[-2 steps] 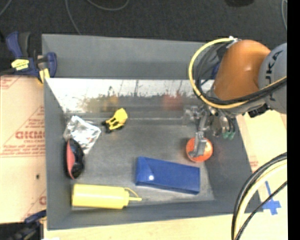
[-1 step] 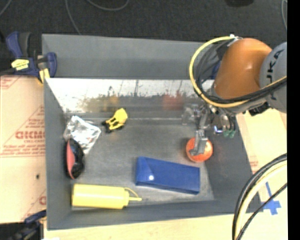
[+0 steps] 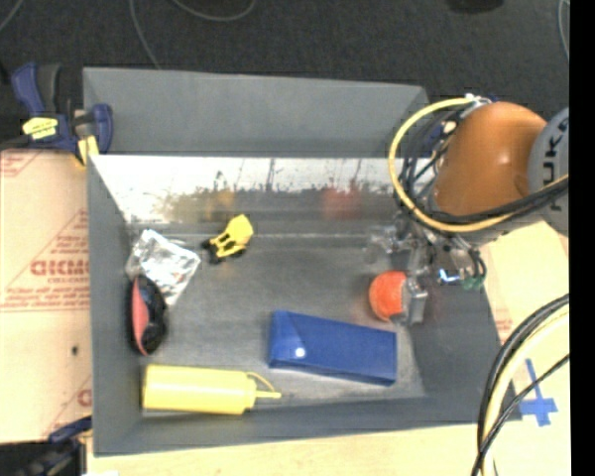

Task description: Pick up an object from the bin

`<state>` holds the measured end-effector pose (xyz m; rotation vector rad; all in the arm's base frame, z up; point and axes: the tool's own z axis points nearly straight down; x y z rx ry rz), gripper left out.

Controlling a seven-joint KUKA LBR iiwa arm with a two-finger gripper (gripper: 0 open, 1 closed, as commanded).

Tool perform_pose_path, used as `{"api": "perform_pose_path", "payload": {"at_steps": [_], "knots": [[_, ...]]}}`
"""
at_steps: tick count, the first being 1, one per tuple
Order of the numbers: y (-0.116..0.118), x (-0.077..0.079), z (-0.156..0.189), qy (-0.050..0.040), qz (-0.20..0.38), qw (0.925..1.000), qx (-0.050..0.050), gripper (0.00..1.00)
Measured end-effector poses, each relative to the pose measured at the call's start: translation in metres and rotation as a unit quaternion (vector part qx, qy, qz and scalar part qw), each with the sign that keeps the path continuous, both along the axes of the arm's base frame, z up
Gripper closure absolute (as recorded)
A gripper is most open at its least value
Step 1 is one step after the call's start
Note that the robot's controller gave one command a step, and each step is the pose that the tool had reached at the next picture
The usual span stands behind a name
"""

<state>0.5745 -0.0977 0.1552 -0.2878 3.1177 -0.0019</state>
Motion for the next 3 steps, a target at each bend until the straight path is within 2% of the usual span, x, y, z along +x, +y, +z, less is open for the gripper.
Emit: {"api": "perform_pose_path", "payload": {"at_steps": [1, 2, 3], "knots": [[-0.031, 0.0, -0.047, 0.0012, 0.097, 0.9953, -0.003, 0.0], [-0.038, 0.001, -0.08, 0.0025, 0.143, 0.9897, -0.003, 0.0], [-0.037, 0.004, -0.061, 0.0006, 0.253, 0.9673, -0.005, 0.0]]}}
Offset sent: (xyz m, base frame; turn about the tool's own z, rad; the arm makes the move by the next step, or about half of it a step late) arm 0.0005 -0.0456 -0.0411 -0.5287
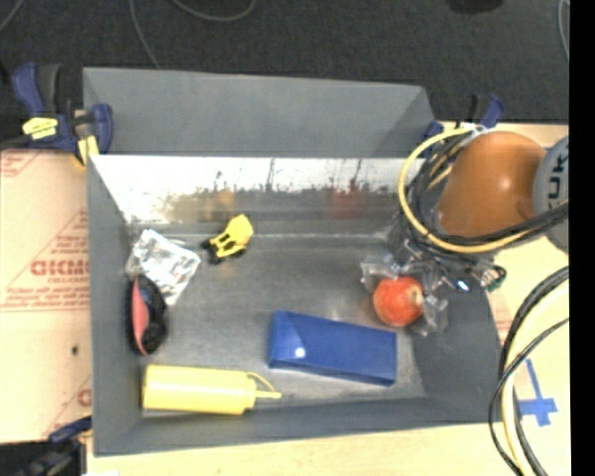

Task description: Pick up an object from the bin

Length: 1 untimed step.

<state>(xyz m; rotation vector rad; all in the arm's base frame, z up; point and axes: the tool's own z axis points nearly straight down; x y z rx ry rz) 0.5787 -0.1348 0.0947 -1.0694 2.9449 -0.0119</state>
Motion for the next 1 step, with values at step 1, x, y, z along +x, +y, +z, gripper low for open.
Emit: {"api": "perform_pose_path", "payload": {"at_steps": [1], "knots": [[-0.017, 0.0075, 0.0037, -0.0016, -0.215, 0.9766, 0.009, 1.0]]}}
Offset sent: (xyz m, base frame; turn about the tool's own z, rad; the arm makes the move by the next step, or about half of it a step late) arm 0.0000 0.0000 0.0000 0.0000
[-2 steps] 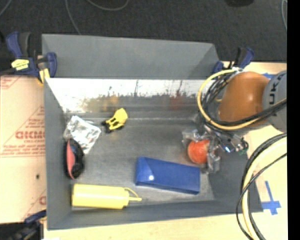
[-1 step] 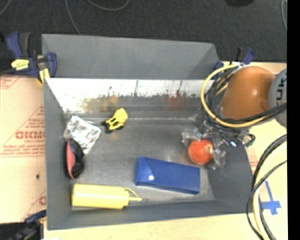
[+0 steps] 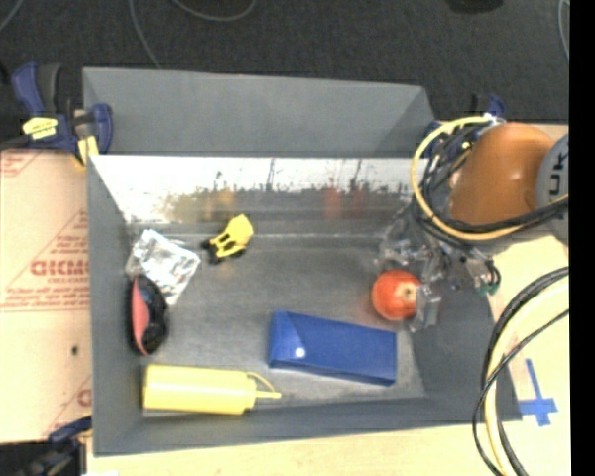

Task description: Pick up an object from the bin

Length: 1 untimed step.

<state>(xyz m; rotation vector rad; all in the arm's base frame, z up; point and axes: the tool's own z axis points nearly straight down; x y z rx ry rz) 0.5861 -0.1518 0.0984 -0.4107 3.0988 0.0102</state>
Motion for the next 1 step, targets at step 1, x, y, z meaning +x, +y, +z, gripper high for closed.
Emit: {"api": "perform_pose_path", "payload": {"at_steps": [1], "knots": [[-0.0008, 0.0002, -0.0005, 0.0007, 0.0, 1.0, 0.0, 1.0]]}}
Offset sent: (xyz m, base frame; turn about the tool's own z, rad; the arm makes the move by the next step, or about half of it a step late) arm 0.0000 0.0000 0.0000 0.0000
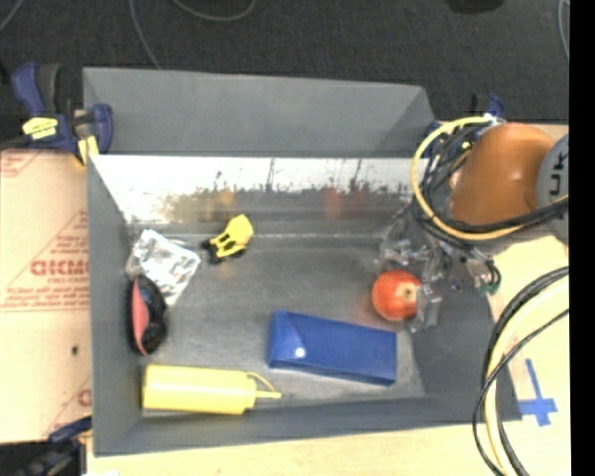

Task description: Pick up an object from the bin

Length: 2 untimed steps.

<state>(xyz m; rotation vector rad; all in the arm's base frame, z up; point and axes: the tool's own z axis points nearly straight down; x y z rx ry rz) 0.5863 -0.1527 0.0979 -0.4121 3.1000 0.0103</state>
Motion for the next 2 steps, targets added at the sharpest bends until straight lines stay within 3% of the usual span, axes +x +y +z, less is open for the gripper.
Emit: {"api": "perform_pose_path", "payload": {"at_steps": [2], "knots": [[-0.0007, -0.0003, -0.0002, 0.0003, 0.001, 1.0, -0.001, 1.0]]}}
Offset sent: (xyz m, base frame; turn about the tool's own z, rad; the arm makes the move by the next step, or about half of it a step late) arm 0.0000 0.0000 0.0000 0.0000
